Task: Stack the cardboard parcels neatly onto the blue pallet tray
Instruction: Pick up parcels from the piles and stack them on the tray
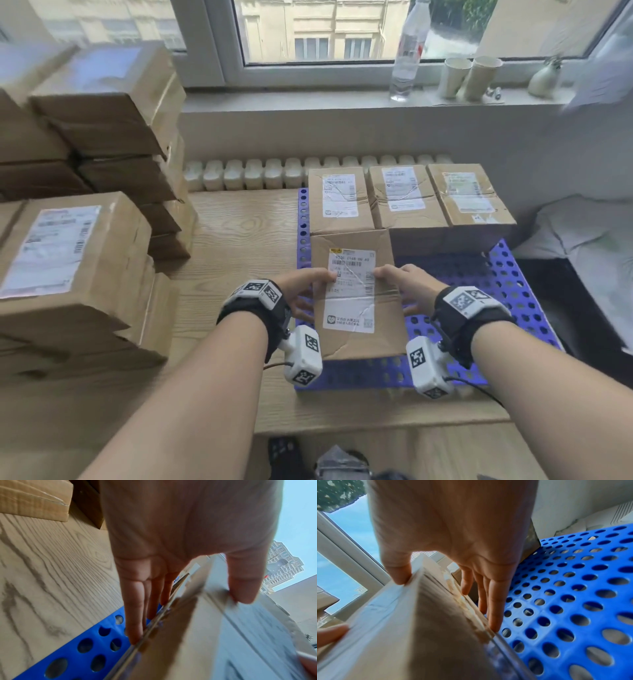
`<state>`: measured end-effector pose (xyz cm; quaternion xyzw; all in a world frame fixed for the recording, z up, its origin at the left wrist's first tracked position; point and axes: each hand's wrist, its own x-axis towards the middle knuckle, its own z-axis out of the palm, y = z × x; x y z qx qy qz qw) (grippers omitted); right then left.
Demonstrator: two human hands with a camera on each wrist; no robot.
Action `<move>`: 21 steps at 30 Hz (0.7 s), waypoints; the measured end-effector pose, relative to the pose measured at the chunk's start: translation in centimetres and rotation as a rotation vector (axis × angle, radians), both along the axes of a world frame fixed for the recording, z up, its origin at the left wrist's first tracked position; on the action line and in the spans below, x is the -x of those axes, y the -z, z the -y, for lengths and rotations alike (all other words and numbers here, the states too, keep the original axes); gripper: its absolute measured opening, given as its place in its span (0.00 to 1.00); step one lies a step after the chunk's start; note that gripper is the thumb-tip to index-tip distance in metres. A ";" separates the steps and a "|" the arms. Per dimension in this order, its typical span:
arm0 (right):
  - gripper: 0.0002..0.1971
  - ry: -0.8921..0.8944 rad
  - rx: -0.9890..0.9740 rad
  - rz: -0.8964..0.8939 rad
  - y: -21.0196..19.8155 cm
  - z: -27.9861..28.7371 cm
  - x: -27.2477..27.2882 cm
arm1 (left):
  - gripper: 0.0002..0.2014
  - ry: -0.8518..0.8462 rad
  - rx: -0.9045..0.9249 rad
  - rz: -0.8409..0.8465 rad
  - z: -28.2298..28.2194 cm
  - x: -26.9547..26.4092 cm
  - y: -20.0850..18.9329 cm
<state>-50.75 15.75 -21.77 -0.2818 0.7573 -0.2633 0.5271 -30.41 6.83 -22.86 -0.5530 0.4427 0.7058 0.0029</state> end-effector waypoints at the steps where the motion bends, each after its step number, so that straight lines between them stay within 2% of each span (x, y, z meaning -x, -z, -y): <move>1: 0.19 0.000 0.000 0.010 0.3 0.2 -0.3 | 0.10 -0.005 0.008 0.020 0.0 0.0 0.4; 4: 0.16 0.028 -0.039 0.018 1.0 0.8 -1.2 | 0.12 -0.021 0.018 0.083 0.3 0.1 1.4; 8: 0.20 0.023 -0.071 -0.012 2.2 1.3 -1.7 | 0.13 -0.019 0.029 0.121 0.8 0.6 2.3; 13: 0.16 0.020 -0.074 -0.088 2.7 2.1 -1.5 | 0.29 0.001 0.059 0.175 1.5 1.1 2.8; 19: 0.15 0.010 -0.080 -0.137 2.3 2.5 -1.4 | 0.31 0.020 0.068 0.193 2.3 1.2 2.9; 21: 0.20 0.017 -0.076 -0.143 2.3 2.4 -1.5 | 0.32 0.025 0.075 0.192 2.5 1.3 3.0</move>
